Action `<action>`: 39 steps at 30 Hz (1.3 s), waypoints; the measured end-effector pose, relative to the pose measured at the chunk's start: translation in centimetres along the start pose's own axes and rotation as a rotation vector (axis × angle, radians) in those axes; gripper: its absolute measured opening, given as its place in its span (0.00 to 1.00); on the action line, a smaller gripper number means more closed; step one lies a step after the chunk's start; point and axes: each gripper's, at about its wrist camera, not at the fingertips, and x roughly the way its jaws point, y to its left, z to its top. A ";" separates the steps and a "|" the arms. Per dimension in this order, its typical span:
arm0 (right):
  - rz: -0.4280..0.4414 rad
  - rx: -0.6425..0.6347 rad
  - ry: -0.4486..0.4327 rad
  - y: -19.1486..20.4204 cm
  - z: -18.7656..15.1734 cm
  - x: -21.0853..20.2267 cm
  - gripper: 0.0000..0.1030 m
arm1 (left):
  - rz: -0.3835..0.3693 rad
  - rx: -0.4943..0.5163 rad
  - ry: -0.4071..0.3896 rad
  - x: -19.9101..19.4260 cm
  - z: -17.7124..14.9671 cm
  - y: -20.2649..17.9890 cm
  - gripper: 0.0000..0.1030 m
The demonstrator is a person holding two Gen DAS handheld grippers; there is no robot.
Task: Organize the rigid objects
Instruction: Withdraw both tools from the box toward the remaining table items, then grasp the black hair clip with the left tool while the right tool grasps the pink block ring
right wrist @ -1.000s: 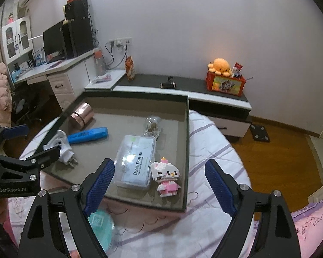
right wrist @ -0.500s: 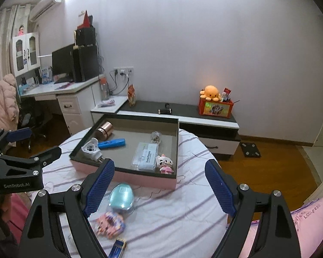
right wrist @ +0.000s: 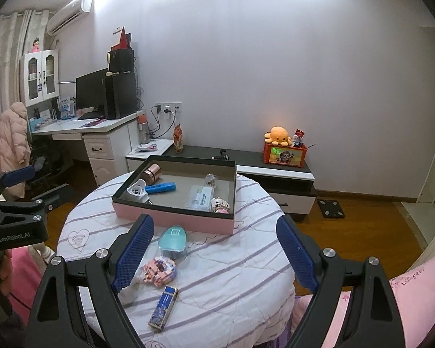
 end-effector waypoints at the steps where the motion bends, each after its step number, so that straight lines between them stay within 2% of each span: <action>1: 0.001 0.002 -0.001 0.0 -0.2 -0.3 0.85 | 0.007 0.002 0.001 -0.1 -0.1 -0.1 1.00; 11: -0.001 0.003 0.000 0.1 -0.6 -0.7 0.85 | 0.013 0.009 0.007 -0.3 -0.6 -0.3 1.00; 16: 0.002 -0.002 0.026 0.3 -0.8 -0.1 0.85 | 0.019 0.003 0.043 0.7 -1.2 0.0 1.00; 20: 0.012 -0.017 0.066 1.0 -1.2 1.0 0.85 | 0.033 -0.002 0.107 2.3 -2.4 0.7 1.00; 30: 0.059 -0.076 0.267 4.6 -4.0 7.5 0.85 | 0.060 -0.013 0.341 8.5 -7.9 2.9 1.00; 35: 0.082 -0.077 0.381 6.0 -6.2 11.8 0.85 | 0.024 0.007 0.431 11.7 -10.2 3.6 1.00; 39: 0.102 -0.074 0.454 6.4 -7.6 15.3 0.85 | -0.010 0.030 0.467 13.5 -11.2 3.5 1.00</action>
